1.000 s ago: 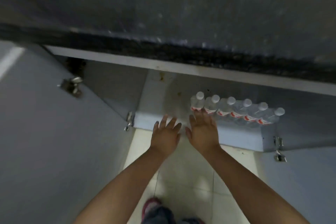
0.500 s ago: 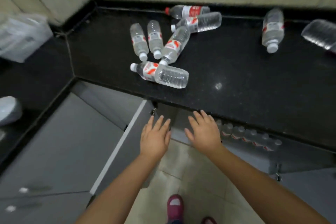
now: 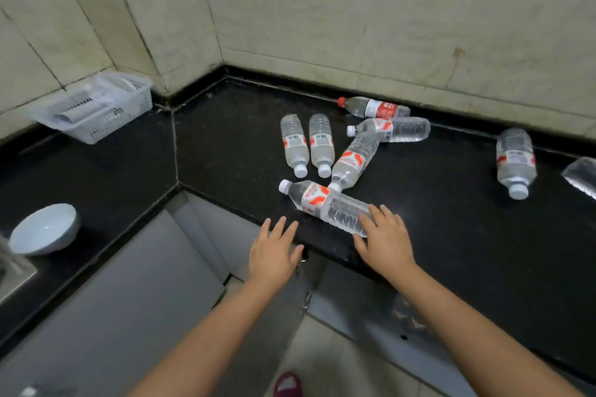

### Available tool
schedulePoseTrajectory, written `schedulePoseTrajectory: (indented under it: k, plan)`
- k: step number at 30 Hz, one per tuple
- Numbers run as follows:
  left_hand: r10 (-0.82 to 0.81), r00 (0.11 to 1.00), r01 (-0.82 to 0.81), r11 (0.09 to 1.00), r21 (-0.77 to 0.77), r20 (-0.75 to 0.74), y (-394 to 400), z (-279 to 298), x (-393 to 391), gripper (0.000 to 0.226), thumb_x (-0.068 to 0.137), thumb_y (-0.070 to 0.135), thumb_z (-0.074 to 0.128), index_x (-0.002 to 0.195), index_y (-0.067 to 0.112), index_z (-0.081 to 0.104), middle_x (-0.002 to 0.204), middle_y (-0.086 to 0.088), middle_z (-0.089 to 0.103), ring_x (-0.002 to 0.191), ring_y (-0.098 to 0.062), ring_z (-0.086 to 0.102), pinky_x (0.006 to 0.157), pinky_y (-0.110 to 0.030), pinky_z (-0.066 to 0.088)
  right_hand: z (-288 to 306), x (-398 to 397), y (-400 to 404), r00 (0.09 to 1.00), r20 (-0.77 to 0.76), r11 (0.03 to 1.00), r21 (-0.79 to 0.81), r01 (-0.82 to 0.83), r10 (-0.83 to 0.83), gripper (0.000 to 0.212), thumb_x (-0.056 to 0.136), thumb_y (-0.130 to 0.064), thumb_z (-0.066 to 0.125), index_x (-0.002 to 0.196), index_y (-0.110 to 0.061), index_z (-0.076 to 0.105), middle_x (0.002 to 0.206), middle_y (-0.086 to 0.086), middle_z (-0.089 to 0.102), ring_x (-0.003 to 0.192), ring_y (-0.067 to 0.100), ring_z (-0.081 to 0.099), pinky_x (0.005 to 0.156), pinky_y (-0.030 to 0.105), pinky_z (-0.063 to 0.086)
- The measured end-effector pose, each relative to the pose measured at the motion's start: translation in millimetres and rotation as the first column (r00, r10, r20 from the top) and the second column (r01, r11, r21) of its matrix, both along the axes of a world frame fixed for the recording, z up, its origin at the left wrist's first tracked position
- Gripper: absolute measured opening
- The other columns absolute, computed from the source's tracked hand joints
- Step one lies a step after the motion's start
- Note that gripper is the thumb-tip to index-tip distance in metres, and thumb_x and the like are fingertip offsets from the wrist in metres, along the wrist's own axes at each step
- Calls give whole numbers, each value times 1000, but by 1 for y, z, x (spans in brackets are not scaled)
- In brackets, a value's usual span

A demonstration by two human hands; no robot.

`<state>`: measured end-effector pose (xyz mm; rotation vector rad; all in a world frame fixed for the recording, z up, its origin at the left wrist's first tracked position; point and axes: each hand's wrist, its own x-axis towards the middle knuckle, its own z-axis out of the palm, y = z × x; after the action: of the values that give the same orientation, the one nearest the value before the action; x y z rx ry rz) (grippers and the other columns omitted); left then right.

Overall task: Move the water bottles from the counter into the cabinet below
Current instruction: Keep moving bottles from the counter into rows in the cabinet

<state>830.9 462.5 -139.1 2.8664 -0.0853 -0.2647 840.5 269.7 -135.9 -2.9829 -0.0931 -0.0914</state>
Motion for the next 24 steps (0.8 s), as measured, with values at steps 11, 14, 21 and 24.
schedulePoseTrajectory:
  k: [11, 14, 21, 24]
  plan:
    - [-58, 991, 29, 973, -230, -121, 32, -9, 130, 53, 97, 25, 45, 146, 16, 27, 139, -12, 45, 130, -27, 43, 107, -34, 37, -16, 68, 25, 979, -185, 996, 22, 92, -86, 42, 80, -31, 54, 112, -8, 68, 113, 20, 70, 103, 34, 68, 86, 54, 53]
    - [-136, 980, 104, 972, -210, -143, 34, -14, 151, 55, 95, 15, 48, 146, 14, 28, 149, -12, 28, 139, -26, 31, 115, -32, 31, -10, 68, 22, 970, -231, 997, -39, 65, -72, 52, 71, -43, 42, 97, -12, 75, 93, 13, 78, 80, 27, 76, 68, 48, 58]
    - [-369, 922, 319, 896, -310, -117, 40, -20, 178, 48, 92, -5, 46, 138, 4, 41, 149, -8, 38, 141, -19, 32, 114, -18, 20, 10, 100, 8, 936, -347, 998, 32, -52, 60, 32, 94, -27, 47, 122, -17, 58, 125, 6, 62, 114, 23, 57, 96, 31, 46]
    - [-383, 914, 336, 900, -278, -136, 37, -16, 181, 42, 93, 0, 47, 134, 5, 47, 139, -11, 48, 131, -22, 42, 110, -23, 28, 16, 125, 4, 926, -355, 988, -40, -150, 126, 35, 90, -11, 47, 122, -16, 59, 127, 8, 60, 116, 25, 54, 96, 34, 48]
